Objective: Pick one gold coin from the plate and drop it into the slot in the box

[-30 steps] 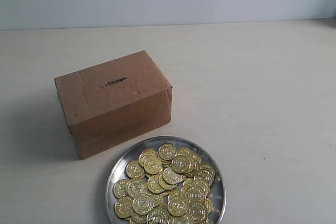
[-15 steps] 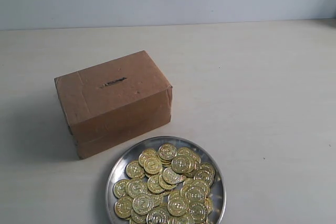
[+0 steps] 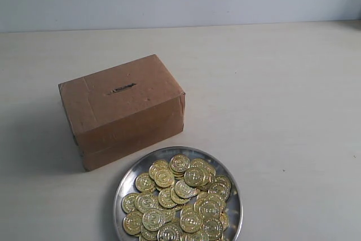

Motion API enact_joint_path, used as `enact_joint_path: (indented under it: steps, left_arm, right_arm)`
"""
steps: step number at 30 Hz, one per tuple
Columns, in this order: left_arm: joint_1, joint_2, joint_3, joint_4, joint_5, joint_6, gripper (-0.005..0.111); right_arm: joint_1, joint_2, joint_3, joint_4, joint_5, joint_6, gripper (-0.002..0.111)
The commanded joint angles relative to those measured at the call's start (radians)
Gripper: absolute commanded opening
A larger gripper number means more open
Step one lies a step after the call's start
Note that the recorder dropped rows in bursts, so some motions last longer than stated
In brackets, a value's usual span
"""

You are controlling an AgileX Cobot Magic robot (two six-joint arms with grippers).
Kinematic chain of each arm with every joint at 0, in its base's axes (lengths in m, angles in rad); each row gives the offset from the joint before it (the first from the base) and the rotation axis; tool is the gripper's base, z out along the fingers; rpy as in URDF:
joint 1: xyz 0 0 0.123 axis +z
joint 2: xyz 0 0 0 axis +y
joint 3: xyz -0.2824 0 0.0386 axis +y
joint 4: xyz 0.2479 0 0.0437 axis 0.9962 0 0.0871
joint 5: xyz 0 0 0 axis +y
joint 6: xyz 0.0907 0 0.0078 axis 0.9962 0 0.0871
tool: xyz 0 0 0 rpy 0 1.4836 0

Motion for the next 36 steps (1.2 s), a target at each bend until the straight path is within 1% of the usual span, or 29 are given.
enact_joint_path:
  steps: [1, 8, 16, 22, 24, 25, 27, 29, 31, 33, 35, 36]
  left_arm:
    - [-0.005, -0.005, 0.003, -0.007, -0.007, -0.003, 0.0]
    - [-0.005, -0.005, 0.003, -0.007, -0.007, -0.003, 0.0]
    - [-0.005, -0.005, 0.003, -0.007, -0.007, -0.003, 0.0]
    - [-0.005, -0.005, 0.003, -0.007, -0.007, -0.003, 0.0]
    - [-0.005, -0.005, 0.003, -0.007, -0.007, -0.003, 0.0]
    - [-0.005, -0.005, 0.003, -0.007, -0.007, -0.003, 0.0]
    - [-0.005, -0.005, 0.003, -0.007, -0.007, -0.003, 0.0]
    - [-0.005, -0.005, 0.003, -0.007, -0.007, -0.003, 0.0]
    - [-0.005, -0.005, 0.003, -0.007, -0.007, -0.003, 0.0]
    - [-0.005, -0.005, 0.003, -0.007, -0.007, -0.003, 0.0]
    - [-0.005, -0.005, 0.003, -0.007, -0.009, -0.003, 0.0]
    - [-0.005, -0.005, 0.003, -0.007, -0.009, -0.003, 0.0]
  right_arm:
    - [0.002, 0.025, -0.008, 0.0, 0.01, -0.163, 0.0]
    - [0.002, 0.027, -0.008, 0.0, 0.028, -0.152, 0.0]
    - [0.002, 0.105, -0.008, 0.0, 0.028, 0.023, 0.0]
    - [0.002, 0.183, -0.008, 0.0, 0.025, 0.011, 0.0]
    - [0.002, 0.195, -0.008, 0.0, 0.032, -0.041, 0.0]
    - [0.002, 0.202, -0.008, 0.0, 0.049, -0.107, 0.0]
    - [0.002, 0.207, -0.008, 0.077, 0.054, -0.24, 0.0]
    - [0.002, 0.207, -0.008, 0.198, 0.054, -0.397, 0.0]
    - [0.002, 0.207, 0.003, 0.364, 0.058, -0.558, 0.0]
    - [0.006, 0.2, 0.026, 0.492, 0.086, -0.682, 0.0]
    - [0.042, 0.193, 0.054, 0.639, 0.182, -0.794, 0.0]
    - [0.066, 0.188, 0.073, 0.747, 0.255, -0.869, 0.0]
